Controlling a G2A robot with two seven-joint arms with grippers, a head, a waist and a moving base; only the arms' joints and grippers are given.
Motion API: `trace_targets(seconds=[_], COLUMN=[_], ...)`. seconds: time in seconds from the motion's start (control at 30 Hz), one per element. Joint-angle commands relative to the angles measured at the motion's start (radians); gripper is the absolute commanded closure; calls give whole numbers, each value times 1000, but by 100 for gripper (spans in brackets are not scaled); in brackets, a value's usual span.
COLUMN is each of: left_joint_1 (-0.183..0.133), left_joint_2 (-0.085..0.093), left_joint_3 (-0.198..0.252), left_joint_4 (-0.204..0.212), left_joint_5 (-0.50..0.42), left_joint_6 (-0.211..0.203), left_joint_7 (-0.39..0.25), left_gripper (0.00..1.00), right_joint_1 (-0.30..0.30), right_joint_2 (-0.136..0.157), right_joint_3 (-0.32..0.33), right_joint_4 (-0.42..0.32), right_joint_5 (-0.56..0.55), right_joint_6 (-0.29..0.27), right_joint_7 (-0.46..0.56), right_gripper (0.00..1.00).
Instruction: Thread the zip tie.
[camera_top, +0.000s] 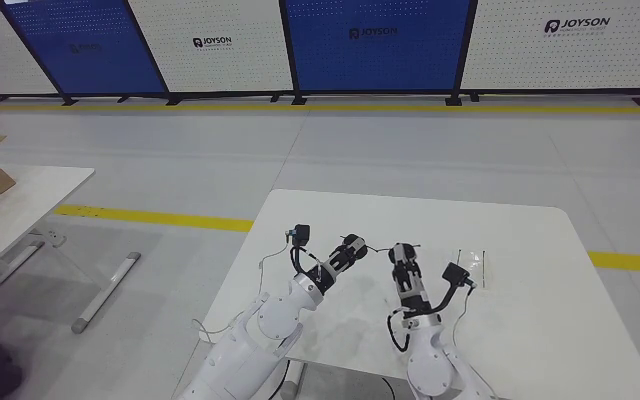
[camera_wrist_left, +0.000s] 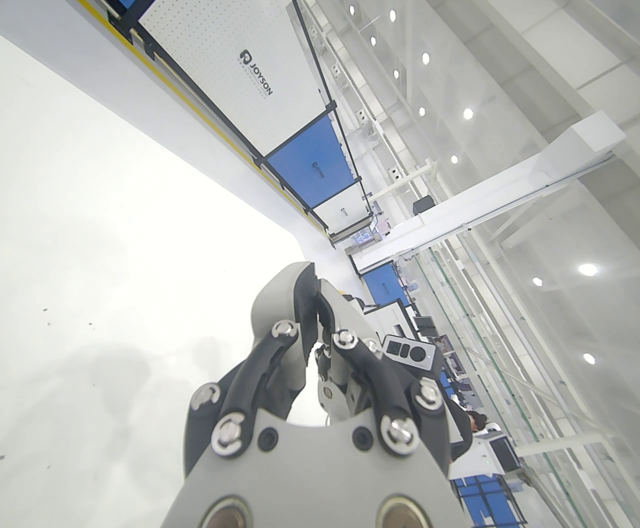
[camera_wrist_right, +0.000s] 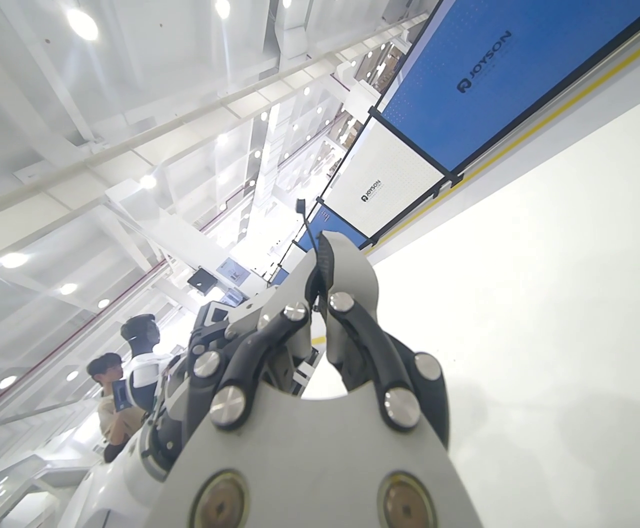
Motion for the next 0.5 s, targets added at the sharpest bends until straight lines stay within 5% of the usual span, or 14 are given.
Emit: trace_targets(seconds=[0.0,0.47], left_joint_1=[0,0], left_joint_2=[0,0], left_joint_3=[0,0], left_joint_4=[0,0], left_joint_5=[0,0], left_joint_6=[0,0], left_joint_7=[0,0], left_gripper=[100,100], right_joint_1=[-4,-6], right_joint_2=[0,-6], right_joint_3=[4,3], right_joint_4=[-3,-2], right_joint_5=[0,-13], right_joint_6=[-3,3], right_joint_7=[-3,4], right_gripper=[100,100])
